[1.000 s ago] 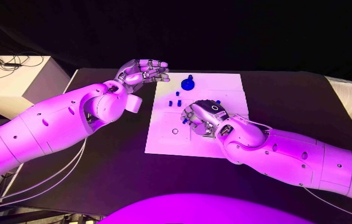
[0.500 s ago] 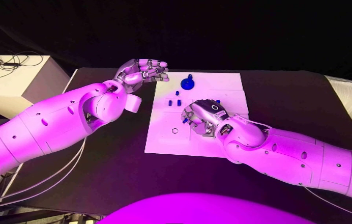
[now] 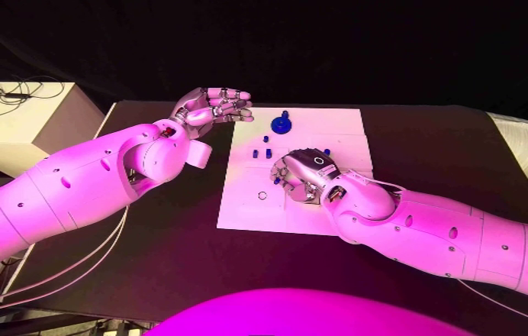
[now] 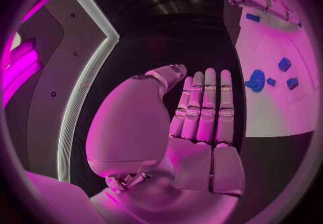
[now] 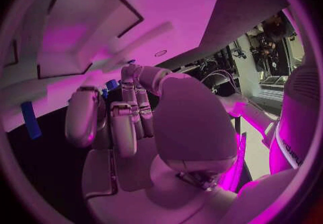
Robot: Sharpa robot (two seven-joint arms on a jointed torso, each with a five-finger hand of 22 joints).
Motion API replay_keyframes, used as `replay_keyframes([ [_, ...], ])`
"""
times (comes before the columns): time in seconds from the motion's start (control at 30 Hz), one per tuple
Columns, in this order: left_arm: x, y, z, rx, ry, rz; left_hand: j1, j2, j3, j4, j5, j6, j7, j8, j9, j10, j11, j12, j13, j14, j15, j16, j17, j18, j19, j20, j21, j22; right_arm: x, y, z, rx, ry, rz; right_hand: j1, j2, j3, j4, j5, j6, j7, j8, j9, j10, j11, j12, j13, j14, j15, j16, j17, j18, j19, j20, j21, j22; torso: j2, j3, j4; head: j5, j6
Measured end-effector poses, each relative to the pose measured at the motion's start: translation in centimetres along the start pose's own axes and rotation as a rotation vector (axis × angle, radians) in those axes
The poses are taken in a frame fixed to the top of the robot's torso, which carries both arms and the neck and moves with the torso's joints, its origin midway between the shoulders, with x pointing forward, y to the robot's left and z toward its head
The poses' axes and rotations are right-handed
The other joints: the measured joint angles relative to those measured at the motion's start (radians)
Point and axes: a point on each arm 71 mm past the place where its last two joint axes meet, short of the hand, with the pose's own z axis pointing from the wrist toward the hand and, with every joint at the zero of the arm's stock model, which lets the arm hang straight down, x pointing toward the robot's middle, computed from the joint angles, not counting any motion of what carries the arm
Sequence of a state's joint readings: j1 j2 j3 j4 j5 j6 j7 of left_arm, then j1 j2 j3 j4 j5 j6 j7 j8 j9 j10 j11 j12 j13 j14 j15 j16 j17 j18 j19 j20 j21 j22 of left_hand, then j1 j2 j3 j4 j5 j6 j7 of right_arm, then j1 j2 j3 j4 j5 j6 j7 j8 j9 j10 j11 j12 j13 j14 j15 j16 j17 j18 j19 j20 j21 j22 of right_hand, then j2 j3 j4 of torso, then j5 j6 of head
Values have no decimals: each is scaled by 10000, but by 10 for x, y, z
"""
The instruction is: Assemble the parts on the task board
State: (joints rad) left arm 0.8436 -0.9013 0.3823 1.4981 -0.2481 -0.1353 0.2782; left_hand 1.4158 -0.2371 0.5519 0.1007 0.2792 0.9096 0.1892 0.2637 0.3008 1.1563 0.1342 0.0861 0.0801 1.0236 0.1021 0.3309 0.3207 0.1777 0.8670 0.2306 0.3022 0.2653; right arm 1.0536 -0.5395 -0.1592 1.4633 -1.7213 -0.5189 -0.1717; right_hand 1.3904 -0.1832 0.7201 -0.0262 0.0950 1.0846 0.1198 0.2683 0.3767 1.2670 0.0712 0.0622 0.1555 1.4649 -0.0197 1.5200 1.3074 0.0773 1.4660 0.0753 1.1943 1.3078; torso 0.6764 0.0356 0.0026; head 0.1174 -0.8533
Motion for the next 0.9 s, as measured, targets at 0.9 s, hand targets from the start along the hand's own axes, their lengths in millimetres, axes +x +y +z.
replay_keyframes([
  [0.9,-1,0,-1,-47,0,14,0,0,0,0,0,0,0,0,-7,-36,36,-50,-8,0,0,-69,10,0,-1,-1,-38,-40,4,-1,0,-124,481,-154,-820,-670,-1232,125,813,-1193,256,-871,-203,-2354,380,13,-819,14,340,-486,0,155,-378,341,-2068,-1266,-10,7,-11,9,-21],
])
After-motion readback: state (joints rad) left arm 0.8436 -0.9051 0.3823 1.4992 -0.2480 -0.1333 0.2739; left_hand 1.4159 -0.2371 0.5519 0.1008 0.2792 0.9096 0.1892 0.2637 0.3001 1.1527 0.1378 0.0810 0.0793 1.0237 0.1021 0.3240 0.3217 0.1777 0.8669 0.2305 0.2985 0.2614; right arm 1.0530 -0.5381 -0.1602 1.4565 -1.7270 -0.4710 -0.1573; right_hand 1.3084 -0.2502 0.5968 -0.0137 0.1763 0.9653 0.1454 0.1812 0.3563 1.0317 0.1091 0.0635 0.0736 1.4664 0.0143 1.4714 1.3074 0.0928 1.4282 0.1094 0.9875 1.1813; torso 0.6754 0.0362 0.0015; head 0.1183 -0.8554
